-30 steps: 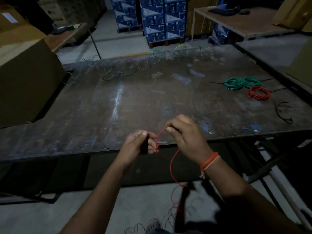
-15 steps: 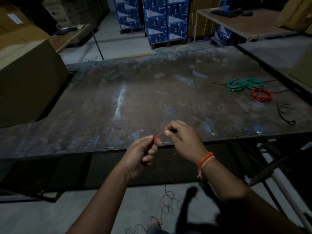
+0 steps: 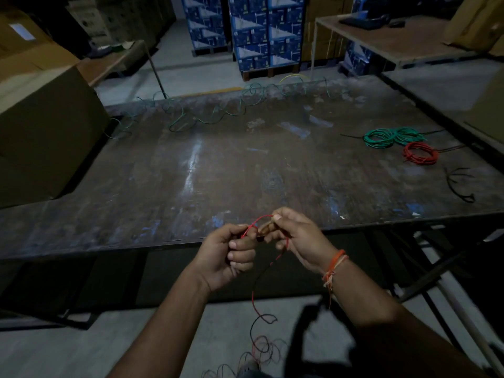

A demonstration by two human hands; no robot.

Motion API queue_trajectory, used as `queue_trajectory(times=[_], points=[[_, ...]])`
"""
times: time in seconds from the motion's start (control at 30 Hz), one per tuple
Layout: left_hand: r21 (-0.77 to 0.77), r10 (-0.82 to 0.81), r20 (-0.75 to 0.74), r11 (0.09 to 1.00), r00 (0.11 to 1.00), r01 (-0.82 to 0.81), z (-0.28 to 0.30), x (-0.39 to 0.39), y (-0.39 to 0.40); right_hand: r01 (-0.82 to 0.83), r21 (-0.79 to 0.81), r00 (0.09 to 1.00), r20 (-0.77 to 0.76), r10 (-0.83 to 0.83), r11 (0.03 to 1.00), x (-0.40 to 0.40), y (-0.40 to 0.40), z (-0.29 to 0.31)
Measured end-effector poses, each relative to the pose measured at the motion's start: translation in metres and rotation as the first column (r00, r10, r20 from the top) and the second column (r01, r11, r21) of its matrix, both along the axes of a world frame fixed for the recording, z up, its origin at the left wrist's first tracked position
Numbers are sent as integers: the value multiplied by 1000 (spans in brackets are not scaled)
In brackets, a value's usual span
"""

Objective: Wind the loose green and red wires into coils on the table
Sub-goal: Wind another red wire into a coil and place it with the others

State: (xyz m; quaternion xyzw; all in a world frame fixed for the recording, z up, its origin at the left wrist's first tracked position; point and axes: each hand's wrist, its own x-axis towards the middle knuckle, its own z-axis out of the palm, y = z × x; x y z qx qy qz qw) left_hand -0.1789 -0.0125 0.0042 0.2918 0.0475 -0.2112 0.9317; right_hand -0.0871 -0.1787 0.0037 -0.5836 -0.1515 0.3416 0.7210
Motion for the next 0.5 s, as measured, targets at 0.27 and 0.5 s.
queue_trajectory(times=[0.27,0.5], points=[[8,132,-45,991,990,-131,0,2,2,-31,176,975,-211,68,984,-4,2,-15],[783,304,352,423,885,-457,-5,-3,1,-92,-13,994,-54,91,996,0,1,-7]])
